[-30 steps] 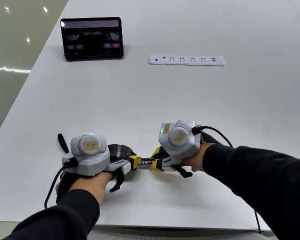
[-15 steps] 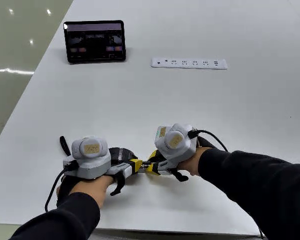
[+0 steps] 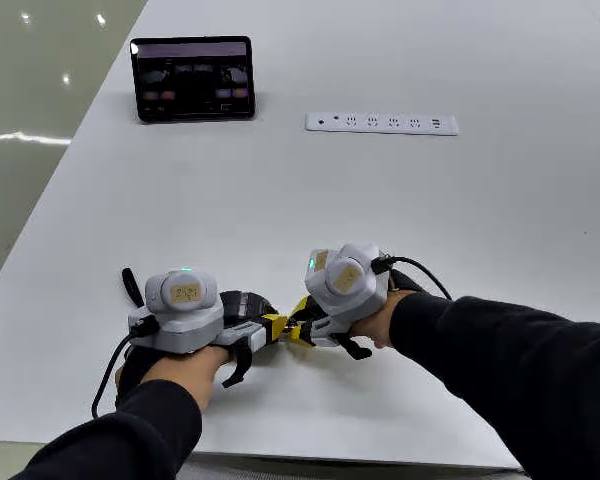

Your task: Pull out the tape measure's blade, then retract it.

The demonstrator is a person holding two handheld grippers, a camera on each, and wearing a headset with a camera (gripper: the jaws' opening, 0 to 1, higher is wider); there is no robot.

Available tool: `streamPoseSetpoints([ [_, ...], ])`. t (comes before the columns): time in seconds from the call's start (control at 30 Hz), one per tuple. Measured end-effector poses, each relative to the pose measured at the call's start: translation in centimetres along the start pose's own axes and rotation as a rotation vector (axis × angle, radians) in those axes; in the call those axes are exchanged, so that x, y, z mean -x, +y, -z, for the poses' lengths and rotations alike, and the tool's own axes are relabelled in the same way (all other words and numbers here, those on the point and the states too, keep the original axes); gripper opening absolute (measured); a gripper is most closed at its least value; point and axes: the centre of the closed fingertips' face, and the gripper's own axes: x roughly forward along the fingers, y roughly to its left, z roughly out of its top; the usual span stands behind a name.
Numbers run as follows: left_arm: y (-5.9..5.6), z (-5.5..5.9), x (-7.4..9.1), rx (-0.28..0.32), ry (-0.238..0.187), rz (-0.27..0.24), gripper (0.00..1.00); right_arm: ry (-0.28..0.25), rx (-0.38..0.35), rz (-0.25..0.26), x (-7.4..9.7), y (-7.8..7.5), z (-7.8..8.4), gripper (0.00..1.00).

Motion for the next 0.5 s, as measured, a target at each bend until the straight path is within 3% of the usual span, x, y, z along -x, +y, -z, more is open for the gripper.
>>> streamPoseSetpoints([
  [0.5,0.11,0.02,0.05,0.013,-0.002,0.001,0.6,-0.004,-0.016,0.001,0.3,-0.06,0.05,0.1],
])
